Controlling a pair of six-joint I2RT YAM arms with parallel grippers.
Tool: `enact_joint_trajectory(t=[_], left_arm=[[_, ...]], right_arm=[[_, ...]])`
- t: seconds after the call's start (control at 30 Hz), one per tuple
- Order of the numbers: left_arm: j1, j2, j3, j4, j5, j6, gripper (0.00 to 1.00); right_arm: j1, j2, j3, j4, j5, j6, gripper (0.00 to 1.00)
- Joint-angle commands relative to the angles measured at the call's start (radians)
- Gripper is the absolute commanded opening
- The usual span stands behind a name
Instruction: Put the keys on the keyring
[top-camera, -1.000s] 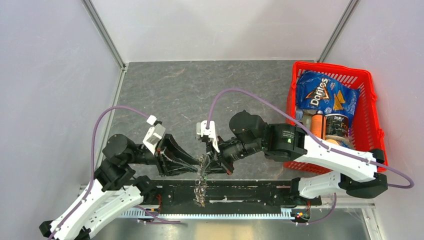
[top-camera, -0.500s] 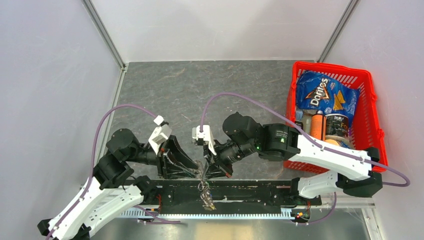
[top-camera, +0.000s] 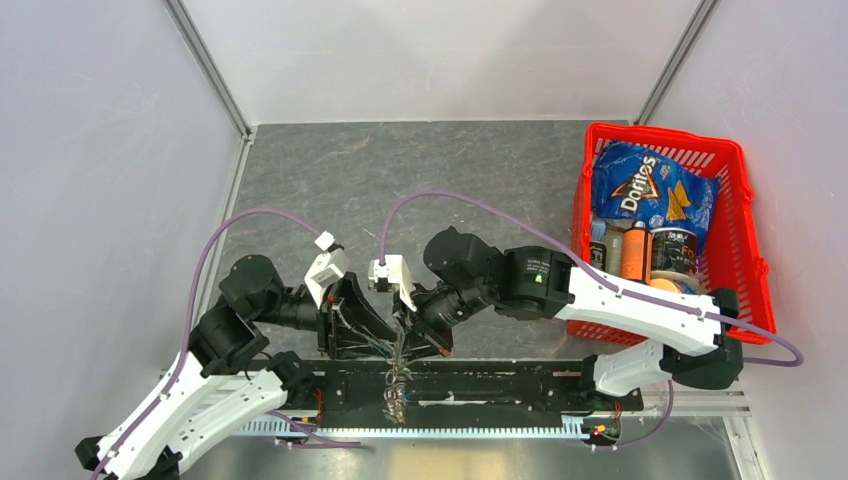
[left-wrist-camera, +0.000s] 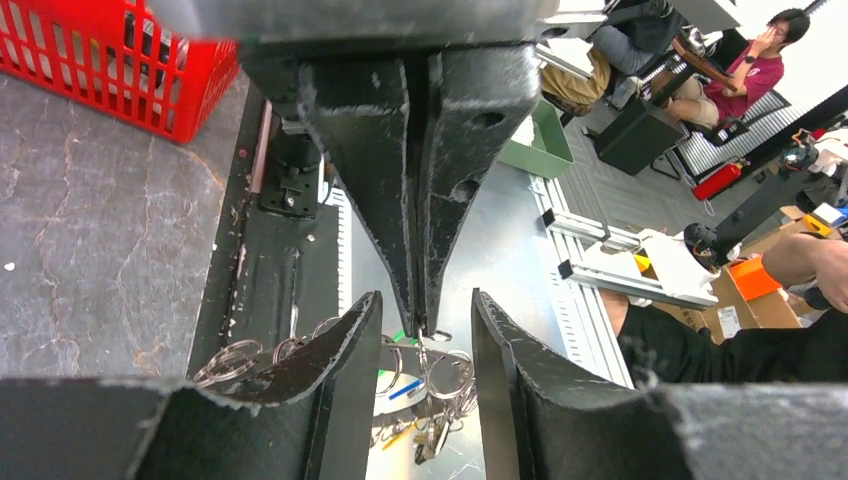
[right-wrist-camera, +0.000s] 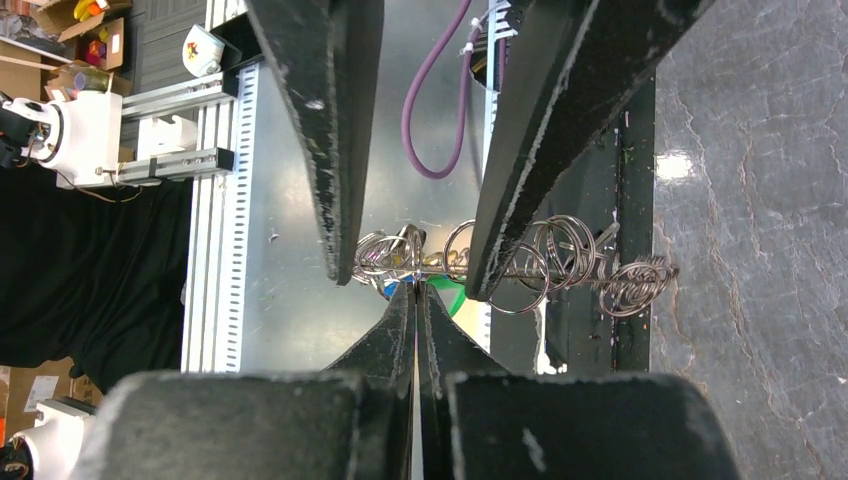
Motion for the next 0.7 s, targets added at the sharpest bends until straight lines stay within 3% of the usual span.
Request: enact_joint_trajectory(t=[0.0,0.67], left_arm=[[0.001,0.004,0.025,-0.061,0.033,0.021,0.44],[0.001,0.009,0.035,-0.14,0.004,0.08,0.38]], right_arm=[[-0.001,-0.005,0.075,0.044,-0.025,0.015,0.0],[-0.008,0.029,0.105,0.014,0.01,0.013,0.0]])
